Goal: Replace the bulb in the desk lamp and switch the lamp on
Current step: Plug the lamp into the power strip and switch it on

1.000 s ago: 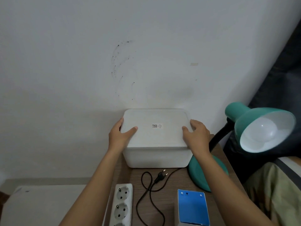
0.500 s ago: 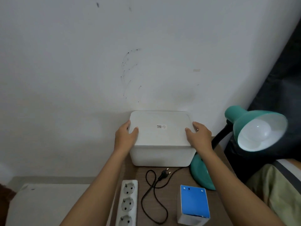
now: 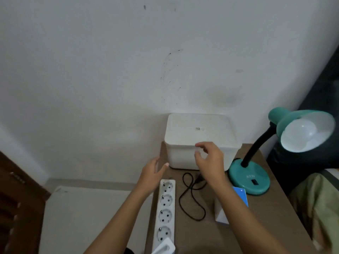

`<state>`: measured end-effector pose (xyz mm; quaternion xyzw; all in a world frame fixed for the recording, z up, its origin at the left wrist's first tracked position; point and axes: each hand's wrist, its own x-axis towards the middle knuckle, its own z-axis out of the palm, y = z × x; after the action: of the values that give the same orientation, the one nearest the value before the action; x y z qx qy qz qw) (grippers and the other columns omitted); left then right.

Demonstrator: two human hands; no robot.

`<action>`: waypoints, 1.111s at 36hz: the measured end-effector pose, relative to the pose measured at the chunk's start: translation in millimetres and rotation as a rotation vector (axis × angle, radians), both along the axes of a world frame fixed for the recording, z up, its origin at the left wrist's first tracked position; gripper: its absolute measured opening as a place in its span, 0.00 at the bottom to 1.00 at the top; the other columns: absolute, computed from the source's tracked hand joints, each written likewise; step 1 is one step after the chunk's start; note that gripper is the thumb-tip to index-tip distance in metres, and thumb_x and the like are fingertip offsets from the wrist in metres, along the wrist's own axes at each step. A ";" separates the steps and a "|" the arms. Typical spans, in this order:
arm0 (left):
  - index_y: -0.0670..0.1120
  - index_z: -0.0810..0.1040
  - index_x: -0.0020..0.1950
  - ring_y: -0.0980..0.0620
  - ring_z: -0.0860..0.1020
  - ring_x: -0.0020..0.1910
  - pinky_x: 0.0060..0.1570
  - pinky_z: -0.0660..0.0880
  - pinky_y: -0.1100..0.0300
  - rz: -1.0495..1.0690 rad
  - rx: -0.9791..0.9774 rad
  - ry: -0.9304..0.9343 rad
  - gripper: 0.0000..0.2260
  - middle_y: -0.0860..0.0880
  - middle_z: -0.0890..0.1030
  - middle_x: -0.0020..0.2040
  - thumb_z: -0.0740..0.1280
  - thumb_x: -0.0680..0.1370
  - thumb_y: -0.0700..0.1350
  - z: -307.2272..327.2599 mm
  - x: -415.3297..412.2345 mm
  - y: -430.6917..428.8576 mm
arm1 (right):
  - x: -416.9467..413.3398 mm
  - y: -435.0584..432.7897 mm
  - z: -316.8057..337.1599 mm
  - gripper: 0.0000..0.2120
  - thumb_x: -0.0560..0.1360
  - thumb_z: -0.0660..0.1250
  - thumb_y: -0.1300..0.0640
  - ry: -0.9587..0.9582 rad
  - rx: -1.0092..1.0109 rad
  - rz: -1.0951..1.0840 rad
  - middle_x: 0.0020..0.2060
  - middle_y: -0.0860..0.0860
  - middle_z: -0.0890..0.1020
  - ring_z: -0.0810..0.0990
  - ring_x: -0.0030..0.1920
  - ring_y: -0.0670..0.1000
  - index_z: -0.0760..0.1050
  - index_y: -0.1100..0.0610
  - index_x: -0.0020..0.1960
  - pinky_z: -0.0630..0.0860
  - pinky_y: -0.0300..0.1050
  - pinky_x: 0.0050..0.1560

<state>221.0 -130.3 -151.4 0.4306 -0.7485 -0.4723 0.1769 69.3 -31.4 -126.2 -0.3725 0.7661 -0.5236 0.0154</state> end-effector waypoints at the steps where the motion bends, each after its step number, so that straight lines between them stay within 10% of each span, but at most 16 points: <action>1: 0.42 0.64 0.72 0.49 0.67 0.70 0.65 0.63 0.62 -0.007 0.009 -0.007 0.26 0.44 0.67 0.72 0.65 0.77 0.50 -6.2 5.8 3.8 | 9.9 -0.9 -10.2 0.10 0.71 0.66 0.68 -0.018 0.005 0.006 0.47 0.56 0.82 0.79 0.49 0.52 0.79 0.62 0.50 0.76 0.46 0.56; 10: 0.53 0.63 0.71 0.56 0.69 0.67 0.68 0.68 0.52 -0.091 0.089 -0.061 0.39 0.55 0.68 0.69 0.72 0.65 0.66 -63.3 33.2 13.4 | 49.7 -4.1 -92.1 0.09 0.72 0.66 0.66 -0.264 0.197 -0.127 0.50 0.60 0.80 0.78 0.48 0.55 0.79 0.65 0.51 0.68 0.36 0.48; 18: 0.54 0.59 0.67 0.57 0.62 0.68 0.57 0.58 0.80 -0.188 0.067 -0.069 0.33 0.65 0.61 0.64 0.74 0.69 0.52 -69.7 30.4 23.7 | 46.8 -8.3 -114.2 0.12 0.72 0.65 0.68 -0.330 0.323 -0.259 0.56 0.64 0.73 0.74 0.56 0.62 0.73 0.67 0.55 0.71 0.53 0.61; 32: 0.46 0.58 0.73 0.63 0.61 0.59 0.39 0.61 0.86 -0.201 0.070 -0.035 0.38 0.59 0.59 0.59 0.75 0.69 0.47 -66.6 28.3 25.0 | 33.4 -11.6 -92.4 0.08 0.72 0.67 0.67 -0.485 0.417 -0.229 0.48 0.65 0.81 0.80 0.49 0.61 0.75 0.71 0.49 0.74 0.45 0.46; 40: 0.47 0.50 0.76 0.55 0.57 0.74 0.64 0.57 0.66 -0.187 0.094 -0.076 0.46 0.52 0.53 0.77 0.75 0.68 0.53 -62.7 29.2 27.2 | 48.2 -11.1 -84.3 0.11 0.76 0.63 0.62 -0.534 0.326 -0.200 0.50 0.62 0.81 0.78 0.48 0.57 0.75 0.67 0.54 0.66 0.40 0.44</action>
<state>250.2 -103.1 -214.1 0.3843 -0.7687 -0.5044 0.0831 117.5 -42.6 -210.6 -0.1377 0.8415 -0.4722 0.2236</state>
